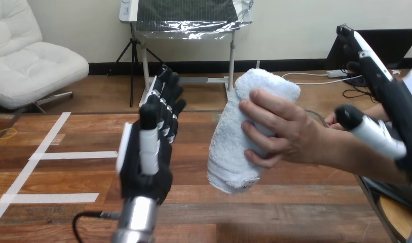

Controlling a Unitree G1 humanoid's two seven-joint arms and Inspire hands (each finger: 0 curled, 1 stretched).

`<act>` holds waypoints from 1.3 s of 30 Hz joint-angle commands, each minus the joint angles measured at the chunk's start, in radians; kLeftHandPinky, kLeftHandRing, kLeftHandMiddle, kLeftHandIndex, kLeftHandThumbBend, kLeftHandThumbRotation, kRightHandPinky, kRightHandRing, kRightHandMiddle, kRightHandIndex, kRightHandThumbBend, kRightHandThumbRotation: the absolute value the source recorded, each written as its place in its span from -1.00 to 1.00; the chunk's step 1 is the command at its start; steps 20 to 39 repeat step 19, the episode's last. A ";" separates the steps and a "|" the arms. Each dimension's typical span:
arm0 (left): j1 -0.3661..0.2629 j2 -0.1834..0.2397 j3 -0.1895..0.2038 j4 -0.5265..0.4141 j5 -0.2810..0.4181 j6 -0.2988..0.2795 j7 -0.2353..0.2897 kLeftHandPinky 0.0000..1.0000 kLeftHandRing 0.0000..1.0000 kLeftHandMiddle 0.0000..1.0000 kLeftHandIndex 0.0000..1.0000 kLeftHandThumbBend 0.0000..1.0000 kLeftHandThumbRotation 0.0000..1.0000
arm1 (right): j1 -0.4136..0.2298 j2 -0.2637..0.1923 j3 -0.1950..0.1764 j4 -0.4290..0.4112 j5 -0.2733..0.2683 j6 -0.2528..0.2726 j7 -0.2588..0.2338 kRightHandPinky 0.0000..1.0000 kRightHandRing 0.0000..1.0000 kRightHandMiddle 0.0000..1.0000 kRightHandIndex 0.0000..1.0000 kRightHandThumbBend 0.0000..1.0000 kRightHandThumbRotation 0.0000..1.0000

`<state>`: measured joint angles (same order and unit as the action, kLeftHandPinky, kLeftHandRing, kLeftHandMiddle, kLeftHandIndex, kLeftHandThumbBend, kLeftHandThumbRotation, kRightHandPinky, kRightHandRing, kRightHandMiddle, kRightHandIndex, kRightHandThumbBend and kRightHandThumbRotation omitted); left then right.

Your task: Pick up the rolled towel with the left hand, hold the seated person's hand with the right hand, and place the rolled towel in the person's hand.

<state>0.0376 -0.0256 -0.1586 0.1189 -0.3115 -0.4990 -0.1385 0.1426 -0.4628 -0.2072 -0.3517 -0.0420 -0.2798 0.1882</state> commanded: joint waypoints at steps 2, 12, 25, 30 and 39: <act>0.038 0.065 0.046 -0.234 -0.058 -0.064 -0.096 0.45 0.67 0.76 0.73 0.87 0.81 | 0.085 0.144 0.013 -0.206 0.068 -0.134 -0.072 0.86 0.92 0.90 0.89 1.00 1.00; 0.125 0.116 0.083 -0.351 -0.070 -0.082 -0.152 0.36 0.62 0.68 0.63 0.88 0.73 | 0.195 0.230 0.122 -0.222 0.141 -0.291 -0.035 0.78 0.87 0.88 0.85 1.00 1.00; 0.177 0.136 0.100 -0.403 -0.095 -0.109 -0.192 0.34 0.59 0.62 0.56 0.84 0.69 | 0.273 0.277 0.198 -0.218 0.125 -0.378 -0.026 0.74 0.86 0.88 0.86 1.00 1.00; 0.177 0.136 0.100 -0.403 -0.095 -0.109 -0.192 0.34 0.59 0.62 0.56 0.84 0.69 | 0.273 0.277 0.198 -0.218 0.125 -0.378 -0.026 0.74 0.86 0.88 0.86 1.00 1.00; 0.177 0.136 0.100 -0.403 -0.095 -0.109 -0.192 0.34 0.59 0.62 0.56 0.84 0.69 | 0.273 0.277 0.198 -0.218 0.125 -0.378 -0.026 0.74 0.86 0.88 0.86 1.00 1.00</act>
